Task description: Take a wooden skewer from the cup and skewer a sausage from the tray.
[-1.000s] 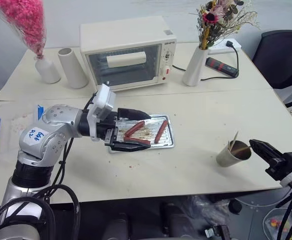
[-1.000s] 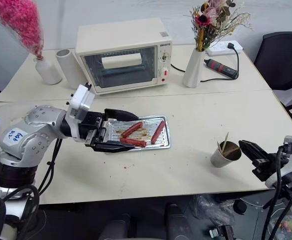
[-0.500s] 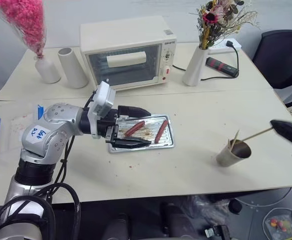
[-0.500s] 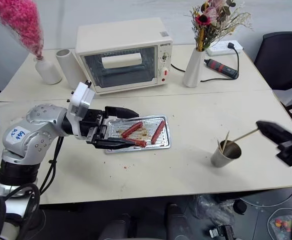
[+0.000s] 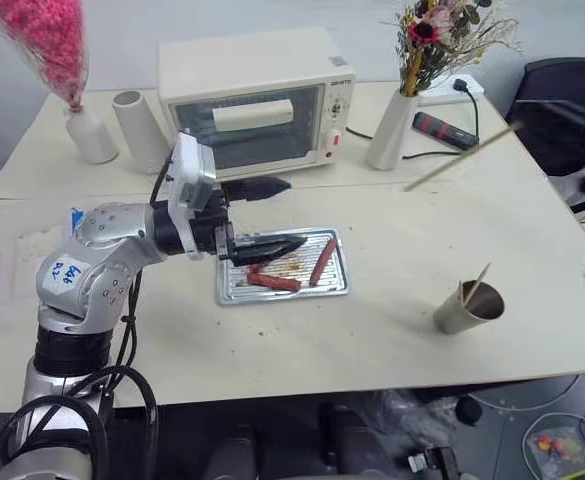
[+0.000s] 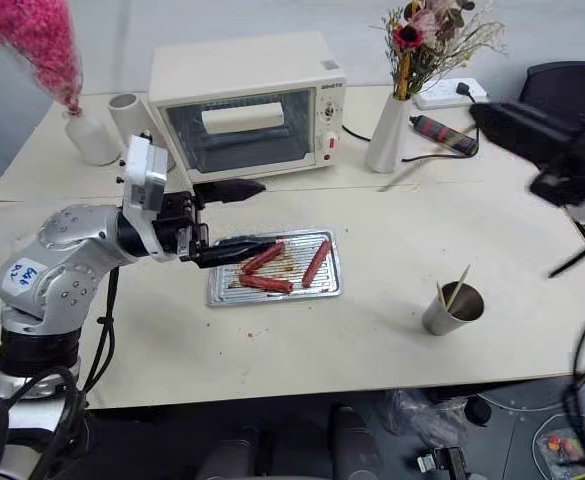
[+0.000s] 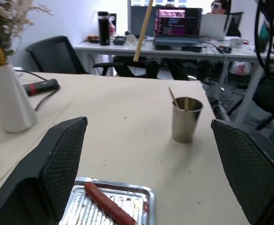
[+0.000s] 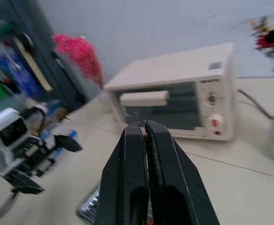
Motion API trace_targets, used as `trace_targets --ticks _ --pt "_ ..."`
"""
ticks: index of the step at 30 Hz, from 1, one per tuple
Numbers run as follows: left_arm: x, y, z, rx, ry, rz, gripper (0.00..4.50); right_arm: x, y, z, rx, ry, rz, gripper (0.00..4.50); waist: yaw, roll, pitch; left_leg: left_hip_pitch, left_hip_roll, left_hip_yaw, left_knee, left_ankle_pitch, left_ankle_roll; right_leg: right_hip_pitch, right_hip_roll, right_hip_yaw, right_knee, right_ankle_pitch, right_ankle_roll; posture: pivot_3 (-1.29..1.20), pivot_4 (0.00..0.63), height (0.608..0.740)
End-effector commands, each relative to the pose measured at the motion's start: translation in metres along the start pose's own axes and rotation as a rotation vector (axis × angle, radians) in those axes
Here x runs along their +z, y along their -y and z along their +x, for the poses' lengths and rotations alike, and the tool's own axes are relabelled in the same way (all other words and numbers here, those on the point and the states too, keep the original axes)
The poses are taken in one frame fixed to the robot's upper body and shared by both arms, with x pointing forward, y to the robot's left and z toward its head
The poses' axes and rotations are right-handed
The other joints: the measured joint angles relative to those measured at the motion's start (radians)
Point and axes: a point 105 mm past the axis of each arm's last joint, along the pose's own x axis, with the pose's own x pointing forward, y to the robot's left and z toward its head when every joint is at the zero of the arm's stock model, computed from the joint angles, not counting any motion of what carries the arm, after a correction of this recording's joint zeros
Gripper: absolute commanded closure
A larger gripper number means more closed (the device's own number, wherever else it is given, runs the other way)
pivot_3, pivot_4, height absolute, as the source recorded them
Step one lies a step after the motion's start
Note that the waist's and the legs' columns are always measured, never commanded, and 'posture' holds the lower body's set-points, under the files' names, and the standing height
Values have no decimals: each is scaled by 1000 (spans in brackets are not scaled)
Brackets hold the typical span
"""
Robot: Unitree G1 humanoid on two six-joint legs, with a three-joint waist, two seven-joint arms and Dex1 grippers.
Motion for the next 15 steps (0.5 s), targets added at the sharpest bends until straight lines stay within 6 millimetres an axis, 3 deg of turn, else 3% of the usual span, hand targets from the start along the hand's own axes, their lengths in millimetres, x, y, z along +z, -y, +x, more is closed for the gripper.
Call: trace_targets --ticks 1,7,15 --pt "13 -2 -7 106 58 46 0 -17 -4 31 45 32 156 4494 5 0 0 -2 -1 0 0 0 0 -2 -1 0 1 0 0 0 150 740" --pt "8 5 -15 192 73 13 0 -47 -9 64 98 16 422 4494 11 1 0 -15 -2 -7 5 1 1 -9 -6 -5 4 1 0 0 150 740" --pt "4 8 -20 230 60 2 0 -51 -17 78 150 -3 492 4494 19 1 0 -18 -4 -6 10 -1 4 -10 -9 -9 2 2 1 0 150 740"
